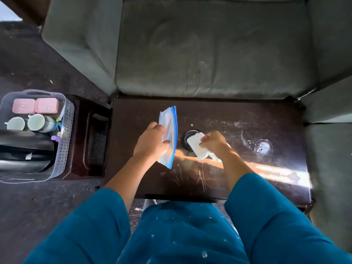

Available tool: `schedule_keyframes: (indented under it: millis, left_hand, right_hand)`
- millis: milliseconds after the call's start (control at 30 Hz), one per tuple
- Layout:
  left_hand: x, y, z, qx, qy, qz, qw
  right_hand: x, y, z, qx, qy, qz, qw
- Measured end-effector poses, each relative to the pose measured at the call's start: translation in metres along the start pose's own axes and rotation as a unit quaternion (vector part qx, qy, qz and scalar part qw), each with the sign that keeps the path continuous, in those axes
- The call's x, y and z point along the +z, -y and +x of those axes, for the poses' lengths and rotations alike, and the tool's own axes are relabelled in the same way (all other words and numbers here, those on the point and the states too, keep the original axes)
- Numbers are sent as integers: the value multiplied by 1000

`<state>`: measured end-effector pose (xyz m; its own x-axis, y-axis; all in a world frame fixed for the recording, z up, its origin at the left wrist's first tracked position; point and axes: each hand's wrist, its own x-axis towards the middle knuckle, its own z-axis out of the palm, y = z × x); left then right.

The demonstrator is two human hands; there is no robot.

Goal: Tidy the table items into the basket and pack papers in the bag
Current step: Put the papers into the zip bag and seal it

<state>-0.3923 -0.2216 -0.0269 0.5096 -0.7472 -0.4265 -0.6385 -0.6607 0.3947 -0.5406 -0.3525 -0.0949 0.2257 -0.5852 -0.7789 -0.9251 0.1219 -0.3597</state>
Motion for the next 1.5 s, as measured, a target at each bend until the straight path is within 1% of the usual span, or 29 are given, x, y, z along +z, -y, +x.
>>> schedule_keyframes:
  millis: [100, 167, 233, 267, 333, 400, 500, 533, 633, 700, 800, 867, 933, 967, 1033, 1067, 1100, 1167, 1200, 1267, 1333, 1400, 1467, 1500]
  left_hand:
    - [11, 2, 7, -11, -19, -4, 1000]
    - [18, 3, 10, -15, -25, 2, 1000]
    - [24, 3, 13, -11, -22, 4, 1000]
    - [27, 3, 15, -7, -17, 3, 1000]
    - [29, 0, 16, 7, -5, 0, 1000]
    - [30, -1, 18, 11, 8, -8, 1000]
    - [32, 0, 20, 10, 24, -10, 1000]
    - [32, 1, 20, 10, 28, -8, 1000]
    - [33, 4, 23, 13, 28, -1, 1000]
    - [34, 6, 24, 15, 24, 2, 1000]
    - [36, 9, 25, 21, 18, 0, 1000]
    - [39, 13, 26, 24, 18, -2, 1000]
    - [40, 18, 27, 13, 22, -25, 999]
    - [41, 20, 27, 13, 22, -31, 999]
    - [43, 23, 28, 19, 25, -43, 999]
    - [42, 23, 28, 25, 28, -39, 999]
    - [40, 22, 26, 29, 29, -32, 999]
    - [34, 20, 24, 41, 25, -31, 998]
    - [30, 19, 23, 57, 25, -22, 998]
    - [20, 19, 22, 81, 26, -18, 996]
    - [7, 19, 22, 88, 25, -39, 995]
    - [-9, 20, 20, 76, 12, -84, 993]
    - [-28, 21, 20, 60, -15, -179, 982]
    - [-40, 23, 19, 50, -30, -259, 964]
  right_hand:
    - [7, 7, 18, -15, 9, -40, 999]
    - [9, 8, 28, -21, 36, -65, 997]
    - [10, 7, 36, -22, 48, -40, 998]
    - [11, 6, 39, -18, 31, -16, 999]
    - [11, 5, 41, -15, -32, 12, 999]
    - [12, 3, 42, -3, -61, 9, 998]
    - [13, 1, 37, 4, -9, -26, 1000]
    - [13, 0, 37, 2, -4, -43, 999]
    - [12, 3, 35, 14, -41, -91, 995]
    - [8, 8, 33, 24, -48, -103, 993]
    - [6, 17, 37, 15, -17, -136, 991]
    - [7, 20, 44, 4, -9, -120, 993]
    - [9, 21, 46, 11, -31, -66, 997]
    - [10, 20, 45, 8, -52, -66, 996]
    - [13, 18, 41, -25, -89, -133, 987]
    - [16, 18, 39, -53, -110, -163, 979]
    - [19, 18, 36, -90, -126, -171, 973]
    - [24, 20, 29, -181, -135, -154, 962]
    - [24, 22, 26, -222, -123, -137, 958]
    - [21, 30, 20, -274, -56, -78, 957]
    - [15, 41, 16, -295, 5, -20, 955]
    - [8, 52, 10, -299, 21, 47, 953]
    - [-3, 63, 0, -293, 43, 132, 946]
    - [-10, 70, -7, -296, 44, 154, 942]
